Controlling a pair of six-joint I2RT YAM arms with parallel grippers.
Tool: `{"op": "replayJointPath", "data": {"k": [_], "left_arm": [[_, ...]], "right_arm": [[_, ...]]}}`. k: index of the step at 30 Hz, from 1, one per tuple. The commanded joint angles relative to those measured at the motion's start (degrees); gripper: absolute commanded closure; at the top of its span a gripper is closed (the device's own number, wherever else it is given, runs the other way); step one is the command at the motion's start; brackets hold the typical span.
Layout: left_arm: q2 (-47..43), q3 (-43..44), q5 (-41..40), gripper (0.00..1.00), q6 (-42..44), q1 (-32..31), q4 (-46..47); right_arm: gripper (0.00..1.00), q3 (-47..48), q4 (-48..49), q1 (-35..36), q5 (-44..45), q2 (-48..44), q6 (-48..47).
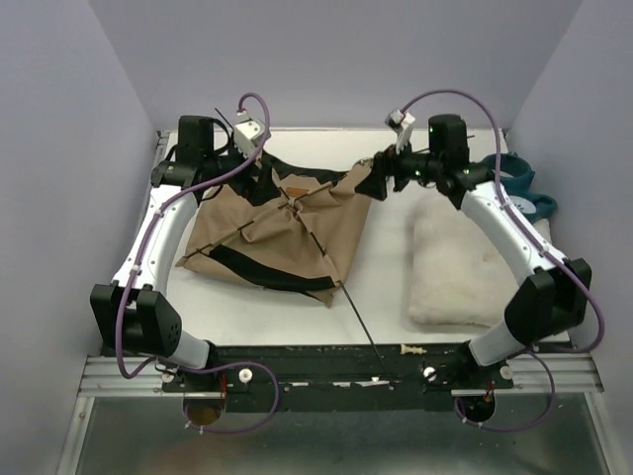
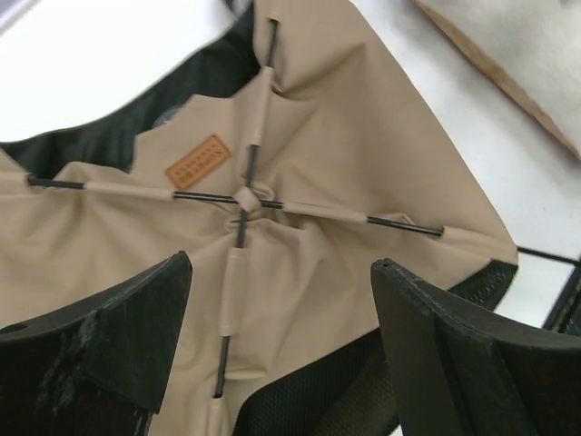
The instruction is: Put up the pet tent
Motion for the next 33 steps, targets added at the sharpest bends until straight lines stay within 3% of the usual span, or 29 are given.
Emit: {"op": "replayJointPath", "data": {"k": [1, 3, 5, 9, 12, 20, 27, 33], "left_arm": [[1.1, -0.5, 0.0, 0.06, 9.0, -3.9, -6.3], [2.8, 0.2, 0.4, 0.09, 9.6, -4.1, -6.5], [5.7, 2.2, -1.7, 0.2, 12.5, -4.4, -9.3], [10.5, 4.7, -5.4, 0.4, 18.1, -4.3, -14.9], [12.1, 5.3, -8.5, 0.46, 21.4, -4.4, -15.7], [16.6, 9.4, -7.2, 0.53, 25.1, -5.3, -13.8], [23.6, 18.2, -7.0, 0.52, 21.1, -9.9, -12.0], [28.7, 20.6, -11.1, 0.52, 21.2, -12.9, -9.9]], "right_arm": [[0.05, 18.6, -19.0, -4.6, 3.0, 14.8, -27.3], [0.08, 29.6, -25.9, -4.9, 3.6, 22.9, -30.0], [0.08, 36.3, -30.4, -4.9, 1.2, 28.7, -31.1], [0.07, 35.4, -25.7, -3.5, -1.1, 31.3, -28.9], [0.09, 35.3, -25.2, -1.9, 0.5, 32.1, -25.4], [0.09, 23.1, -16.2, -2.0, 11.7, 27.5, -10.6], [0.06, 22.8, -15.7, -3.0, 15.2, 27.7, -4.1], [0.03, 21.4, -14.7, -4.2, 15.0, 26.8, -1.8]]}}
